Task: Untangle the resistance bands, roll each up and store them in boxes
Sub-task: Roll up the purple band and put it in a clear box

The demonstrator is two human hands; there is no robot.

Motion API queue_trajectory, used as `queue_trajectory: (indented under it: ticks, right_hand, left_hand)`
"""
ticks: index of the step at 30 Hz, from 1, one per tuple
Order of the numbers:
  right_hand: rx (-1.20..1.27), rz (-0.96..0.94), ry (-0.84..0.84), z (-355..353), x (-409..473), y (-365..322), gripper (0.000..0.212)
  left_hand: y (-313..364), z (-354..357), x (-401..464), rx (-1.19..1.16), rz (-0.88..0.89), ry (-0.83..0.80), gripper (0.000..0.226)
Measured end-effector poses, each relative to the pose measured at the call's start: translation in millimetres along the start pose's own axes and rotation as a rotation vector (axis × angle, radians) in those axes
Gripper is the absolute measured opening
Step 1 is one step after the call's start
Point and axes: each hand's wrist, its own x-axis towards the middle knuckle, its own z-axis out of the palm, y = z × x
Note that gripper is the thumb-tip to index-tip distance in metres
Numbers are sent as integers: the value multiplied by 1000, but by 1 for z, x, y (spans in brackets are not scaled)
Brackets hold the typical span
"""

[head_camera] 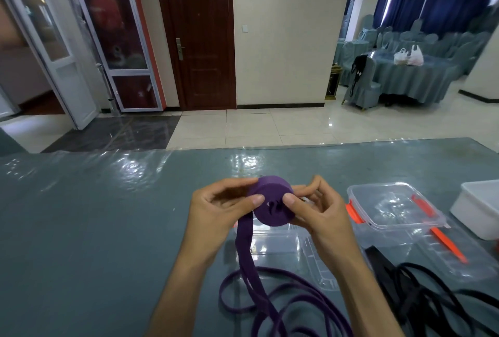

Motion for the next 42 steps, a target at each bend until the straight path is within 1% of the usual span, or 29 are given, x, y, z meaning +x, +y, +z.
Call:
queue_trajectory:
  ticks: [3,6,9,12,15,19,21,22,24,26,28,30,31,33,35,37,40,42]
  right_hand:
    - [-73,-47,30,-4,3,-8,28]
    - [-64,-121,65,-1,4,-13,34]
    - [-70,-117,27,-1,2,-14,23]
    - [-98,-75,10,-3,4,-15,28]
    - [-147,-168,15,-2,12,-20,20]
    - [-156,-244,12,1,26,-30,18]
    - [-187,-270,2,5,31,-36,17]
    - [-209,-288,-8,7,33,-38,16]
    - [-224,-314,-23,11,36,-43,15]
    - [-230,-330,-33,15,39,-49,15]
    - [-248,-336,-42,17,41,-56,16]
    - [-241,-332,-48,20,43,-61,15]
    - [-224,-328,-48,21,43,-63,15]
    - [-182,-311,-35,21,45,-66,14]
    - [-165,-297,-27,19,47,-67,14]
    - [-162,-277,-46,17,46,-67,14]
    - [-159,-249,-94,18,44,-63,12]
    - [-153,-243,-112,19,43,-61,12]
  left_hand:
    - [-4,9,-3,21,0,59,38]
    - [-4,17,-2,18,26,89,45]
    - [2,13,3,46,46,43,41]
    - [3,14,2,77,43,56,39]
    - [-3,17,-5,71,38,80,33]
    - [-8,8,-9,217,66,86,29]
    - [-10,5,-10,277,65,60,19]
    - [-10,5,-9,332,87,49,15]
    - [-9,7,-7,448,147,64,15]
    - [-6,8,-3,537,209,123,13]
    - [-3,9,0,652,277,216,12]
    - [-1,10,3,754,354,303,24]
    - [0,10,4,763,383,308,30]
    - [2,9,7,688,397,215,35]
    - [4,10,6,542,340,114,33]
    - [7,12,6,364,254,95,31]
    - [16,16,8,80,173,122,34]
    - [19,15,11,13,155,92,35]
